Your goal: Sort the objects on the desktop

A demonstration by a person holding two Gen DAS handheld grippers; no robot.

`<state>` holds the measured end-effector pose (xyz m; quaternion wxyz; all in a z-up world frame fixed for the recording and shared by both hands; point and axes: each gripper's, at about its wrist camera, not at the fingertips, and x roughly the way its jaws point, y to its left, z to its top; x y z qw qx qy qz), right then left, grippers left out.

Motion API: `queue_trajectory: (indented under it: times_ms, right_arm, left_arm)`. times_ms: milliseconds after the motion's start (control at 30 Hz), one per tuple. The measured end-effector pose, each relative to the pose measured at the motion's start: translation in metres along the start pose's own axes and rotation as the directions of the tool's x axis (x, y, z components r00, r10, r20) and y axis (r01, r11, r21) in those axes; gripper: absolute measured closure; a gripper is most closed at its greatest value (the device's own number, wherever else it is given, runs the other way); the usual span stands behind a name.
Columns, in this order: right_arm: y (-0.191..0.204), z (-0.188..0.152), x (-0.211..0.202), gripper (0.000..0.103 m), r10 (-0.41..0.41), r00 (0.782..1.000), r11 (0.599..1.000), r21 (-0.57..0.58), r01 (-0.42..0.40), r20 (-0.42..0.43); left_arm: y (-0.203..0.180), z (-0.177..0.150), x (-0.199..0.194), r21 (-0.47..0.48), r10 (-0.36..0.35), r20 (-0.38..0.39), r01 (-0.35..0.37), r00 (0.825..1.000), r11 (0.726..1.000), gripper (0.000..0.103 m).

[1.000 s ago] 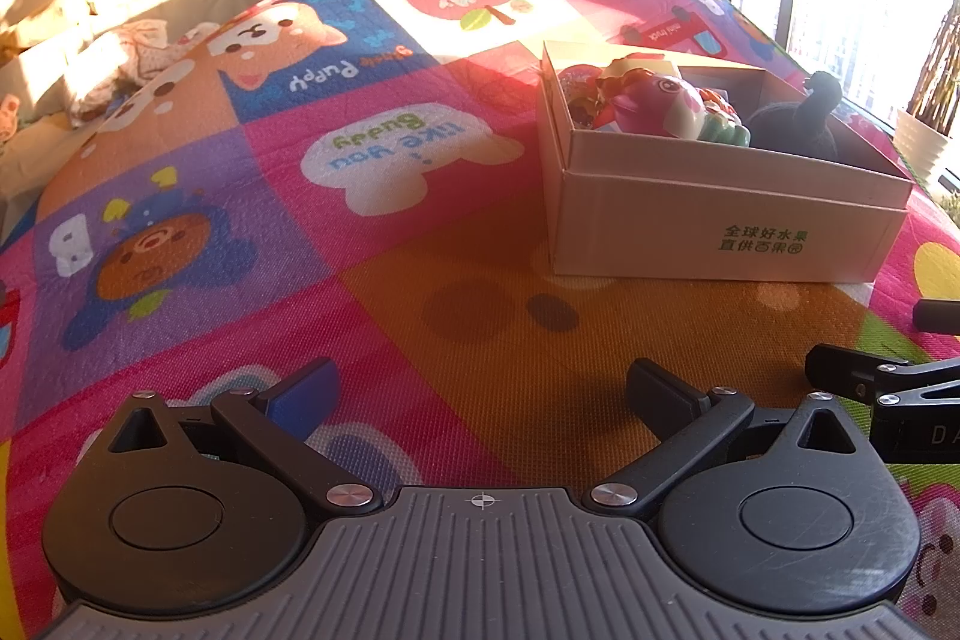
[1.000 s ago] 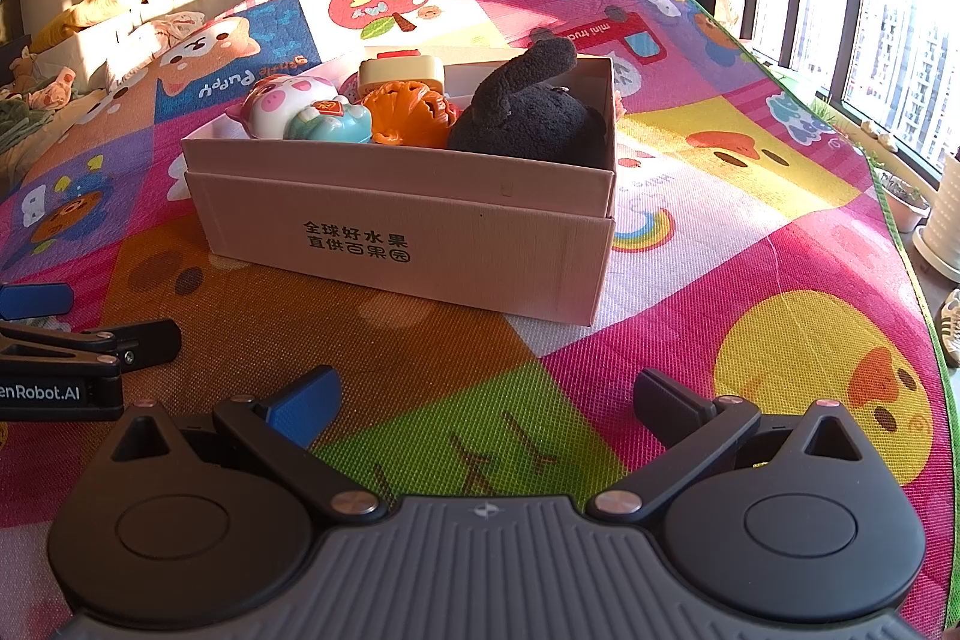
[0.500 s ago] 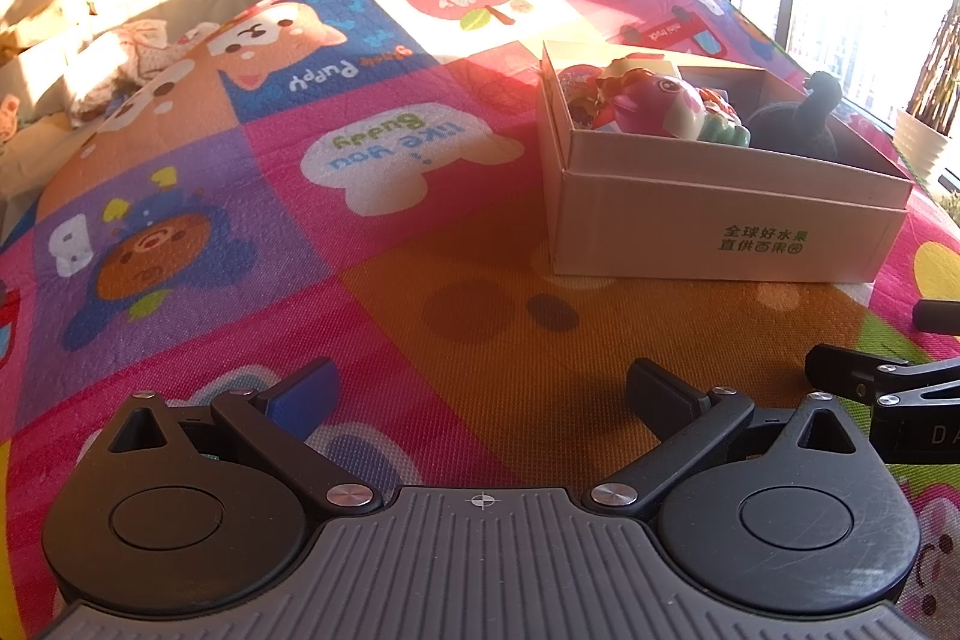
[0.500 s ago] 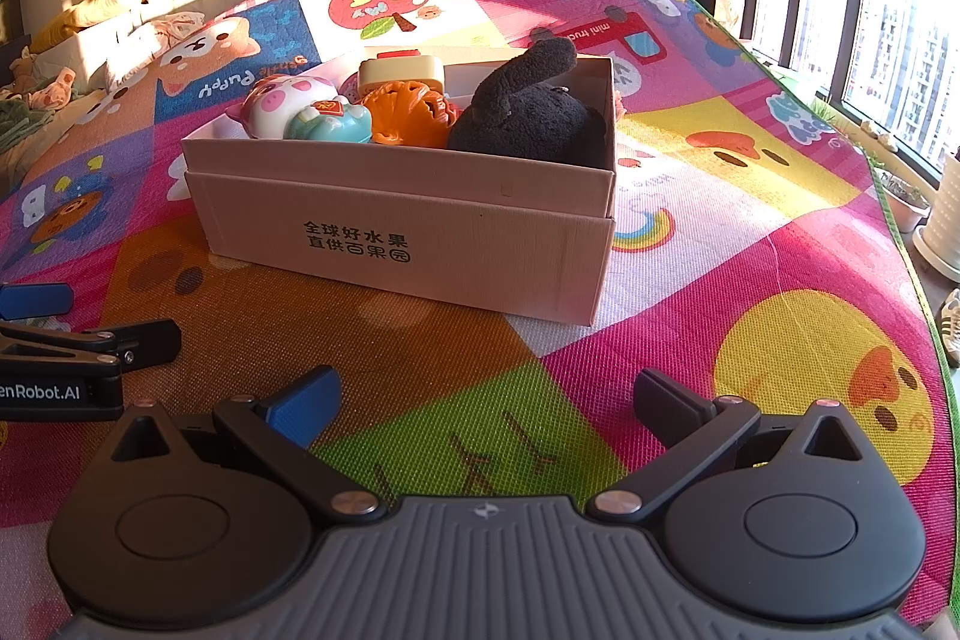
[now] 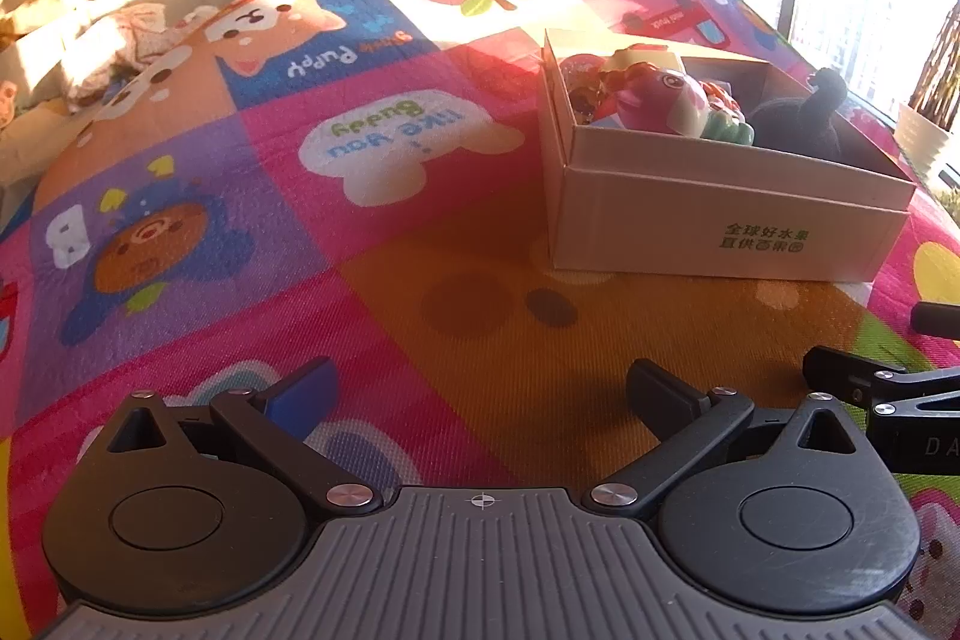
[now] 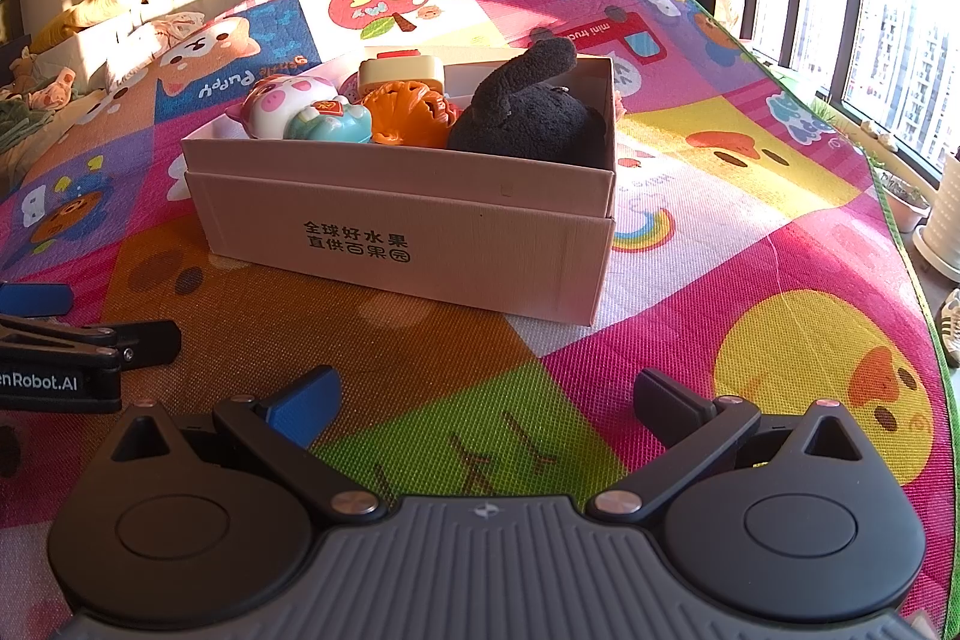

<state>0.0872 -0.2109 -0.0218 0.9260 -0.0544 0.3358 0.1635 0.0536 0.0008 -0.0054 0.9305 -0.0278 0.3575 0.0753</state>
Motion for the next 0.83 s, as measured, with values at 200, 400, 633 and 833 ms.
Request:
queue_trajectory:
  times_ms: [200,400,633,833]
  right_arm:
    - [0.0008,-0.0001,0.0004,0.000,0.000,1.000,1.000,-0.001,0.000,0.000]
    - [0.0010,0.0000,0.0004,0.000,-0.001,1.000,1.000,-0.001,0.001,0.000]
    - [0.0017,0.0002,0.0006,0.000,-0.001,1.000,1.000,-0.001,0.001,-0.001]
    - [0.0018,0.0001,0.0004,0.000,-0.001,1.000,1.000,-0.001,0.001,-0.001]
  left_arm:
    - [-0.0012,-0.0008,-0.0002,0.001,0.005,0.006,-0.005,1.000,1.000,0.000]
    - [-0.0013,-0.0005,-0.0005,-0.001,0.003,0.005,-0.003,1.000,1.000,0.000]
    - [-0.0006,0.0005,-0.0002,0.003,0.000,0.000,0.000,1.000,1.000,0.000]
    - [0.0012,0.0000,-0.0018,0.008,-0.016,-0.001,0.016,1.000,1.000,0.000]
